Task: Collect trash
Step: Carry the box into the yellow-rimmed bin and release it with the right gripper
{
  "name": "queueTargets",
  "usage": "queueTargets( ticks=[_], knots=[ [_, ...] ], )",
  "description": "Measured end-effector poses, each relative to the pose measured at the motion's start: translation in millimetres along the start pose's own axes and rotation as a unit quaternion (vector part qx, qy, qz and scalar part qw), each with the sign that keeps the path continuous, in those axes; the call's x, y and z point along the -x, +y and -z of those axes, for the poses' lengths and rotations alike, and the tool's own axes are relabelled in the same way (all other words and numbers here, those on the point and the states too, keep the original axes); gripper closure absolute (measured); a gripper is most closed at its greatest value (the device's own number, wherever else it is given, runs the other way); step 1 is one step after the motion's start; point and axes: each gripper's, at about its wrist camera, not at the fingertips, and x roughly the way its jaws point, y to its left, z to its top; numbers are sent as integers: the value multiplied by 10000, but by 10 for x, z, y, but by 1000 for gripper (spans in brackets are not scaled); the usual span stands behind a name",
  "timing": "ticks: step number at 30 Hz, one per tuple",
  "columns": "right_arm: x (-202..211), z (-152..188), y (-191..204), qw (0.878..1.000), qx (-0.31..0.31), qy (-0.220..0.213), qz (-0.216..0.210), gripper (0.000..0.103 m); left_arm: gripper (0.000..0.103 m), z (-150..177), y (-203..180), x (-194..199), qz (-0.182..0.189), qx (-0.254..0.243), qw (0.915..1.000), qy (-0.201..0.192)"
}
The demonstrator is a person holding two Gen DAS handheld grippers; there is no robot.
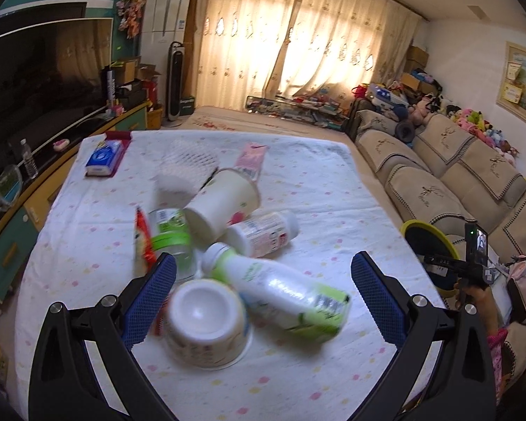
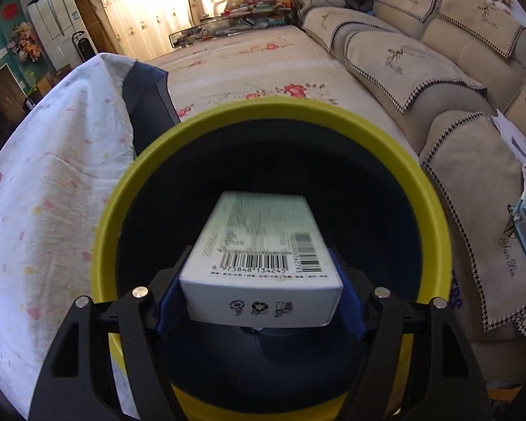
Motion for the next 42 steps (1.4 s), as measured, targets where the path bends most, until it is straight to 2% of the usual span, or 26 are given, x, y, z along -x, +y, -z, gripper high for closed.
queueTargets(
  ticks=[1,9,14,18,20,24,27,30,33,36,42],
  knots=[
    [15,7,2,10000,-14,-31,14,24,5,24,55,-7,-38,16,10000,54],
    [329,77,80,9994,11,-337,-117,23,5,233,186,-179,-252,-121,9988,402],
    [557,113,166,9984,110,-495,-259,23,5,356,194,-283,-148,-265,9975,634],
    [686,118,243,9976,186,-590,-300,23,7,417,179,-251,-85,-347,9974,625],
    [721,120,279,9974,226,-611,-319,23,11,430,171,-224,-97,-388,9974,595],
    [781,132,359,9967,315,-647,-372,23,14,451,159,-122,99,-495,9975,497],
    [800,139,416,9964,356,-653,-415,23,14,405,189,-103,-104,-544,9976,413],
    [791,147,469,9962,401,-631,-451,23,14,322,304,-142,-328,-308,9981,420],
    [757,151,501,9963,433,-577,-471,23,21,238,431,-211,-449,30,9978,478],
    [729,162,546,9963,476,-521,-488,23,28,184,487,-332,-649,67,9962,581],
    [726,187,620,9959,542,-504,-520,23,40,171,605,-495,-731,262,9938,799]
  ],
)
